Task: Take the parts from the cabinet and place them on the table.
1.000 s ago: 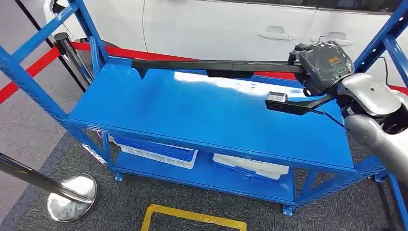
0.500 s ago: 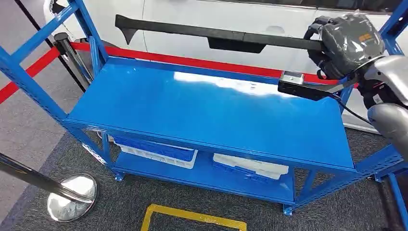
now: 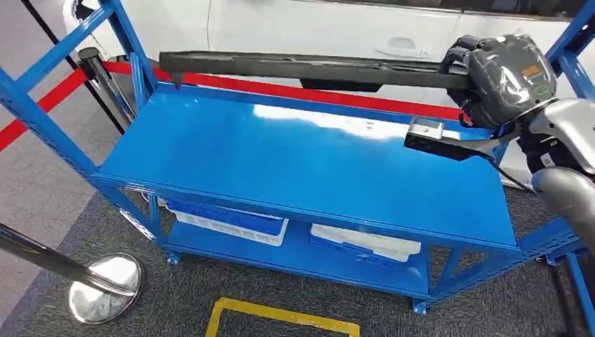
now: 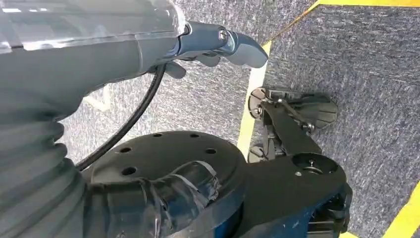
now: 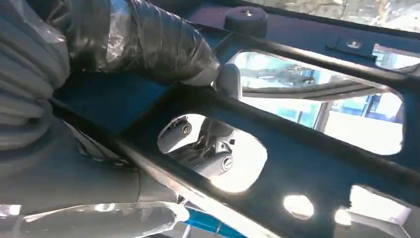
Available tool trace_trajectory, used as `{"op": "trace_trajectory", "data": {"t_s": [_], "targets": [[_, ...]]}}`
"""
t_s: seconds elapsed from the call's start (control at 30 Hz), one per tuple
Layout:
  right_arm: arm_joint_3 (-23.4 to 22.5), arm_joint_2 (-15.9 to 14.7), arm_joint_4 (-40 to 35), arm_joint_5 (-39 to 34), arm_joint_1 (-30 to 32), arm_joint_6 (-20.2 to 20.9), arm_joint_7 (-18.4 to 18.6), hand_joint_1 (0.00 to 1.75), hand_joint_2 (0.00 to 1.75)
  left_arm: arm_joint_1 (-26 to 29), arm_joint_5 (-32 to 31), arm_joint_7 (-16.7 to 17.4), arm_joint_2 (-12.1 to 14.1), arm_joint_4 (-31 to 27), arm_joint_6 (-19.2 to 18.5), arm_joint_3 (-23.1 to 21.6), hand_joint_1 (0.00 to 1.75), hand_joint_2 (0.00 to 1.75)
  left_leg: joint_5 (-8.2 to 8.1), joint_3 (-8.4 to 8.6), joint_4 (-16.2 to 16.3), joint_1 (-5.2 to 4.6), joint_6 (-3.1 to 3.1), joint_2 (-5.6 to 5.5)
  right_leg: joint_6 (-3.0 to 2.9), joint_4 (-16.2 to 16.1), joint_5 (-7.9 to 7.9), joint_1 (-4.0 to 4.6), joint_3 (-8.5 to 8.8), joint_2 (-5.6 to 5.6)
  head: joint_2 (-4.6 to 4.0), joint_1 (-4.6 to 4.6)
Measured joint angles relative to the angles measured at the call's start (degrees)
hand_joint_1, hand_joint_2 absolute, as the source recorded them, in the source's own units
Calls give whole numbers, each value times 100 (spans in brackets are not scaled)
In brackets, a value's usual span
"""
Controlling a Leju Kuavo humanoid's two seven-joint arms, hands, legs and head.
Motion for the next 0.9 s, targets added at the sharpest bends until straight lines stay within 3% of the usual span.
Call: {"op": "trace_trajectory", "data": {"t_s": [0.9], "targets": [[-253, -37, -83, -59, 186, 2, -35, 175, 175, 0, -55, -28, 0, 0, 24, 4, 0, 175, 0, -1, 0, 0, 0, -1, 0, 0, 0, 0, 1, -1, 0, 0]]}}
